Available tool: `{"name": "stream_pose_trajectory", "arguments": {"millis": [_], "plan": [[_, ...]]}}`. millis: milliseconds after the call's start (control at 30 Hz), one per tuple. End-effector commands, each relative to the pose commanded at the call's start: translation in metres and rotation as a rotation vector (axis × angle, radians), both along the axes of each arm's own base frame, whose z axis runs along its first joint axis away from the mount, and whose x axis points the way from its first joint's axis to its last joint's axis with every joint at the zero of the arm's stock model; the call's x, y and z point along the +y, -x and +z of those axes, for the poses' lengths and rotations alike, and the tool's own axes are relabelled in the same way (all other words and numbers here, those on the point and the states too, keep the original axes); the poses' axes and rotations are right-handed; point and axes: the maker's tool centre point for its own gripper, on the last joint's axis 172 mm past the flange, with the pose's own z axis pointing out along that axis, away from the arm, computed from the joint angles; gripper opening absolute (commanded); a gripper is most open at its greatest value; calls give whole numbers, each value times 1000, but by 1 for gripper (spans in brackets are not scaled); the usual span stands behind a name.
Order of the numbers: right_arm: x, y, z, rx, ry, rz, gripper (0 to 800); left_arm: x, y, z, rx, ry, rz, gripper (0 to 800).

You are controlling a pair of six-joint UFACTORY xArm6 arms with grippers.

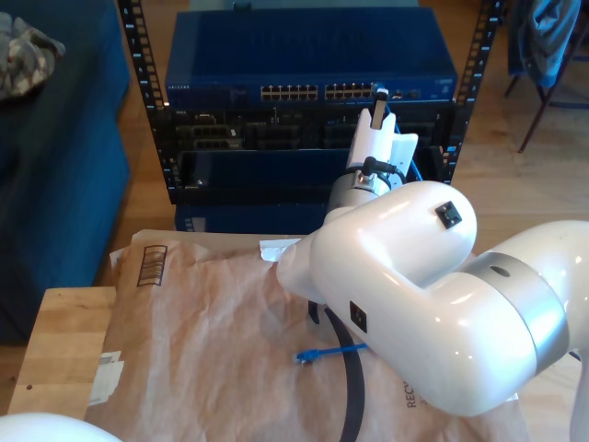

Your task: Grab the cable and plug it in

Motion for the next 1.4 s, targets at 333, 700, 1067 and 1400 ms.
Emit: {"name": "stream_pose_trajectory", "arguments": {"millis": [333,700,1067,1400], "plan": [[7,-5,-2,-6,5,17,0,0,0,0,0,-2,0,800],[-2,-12,-4,9,-6,11,0,0,0,0,0,-2,0,799],[2,-8,-9,16,-1,34,216,0,0,0,0,0,0,799],[-9,36,15,70,18,53,303,0,0,0,0,0,0,799]]}}
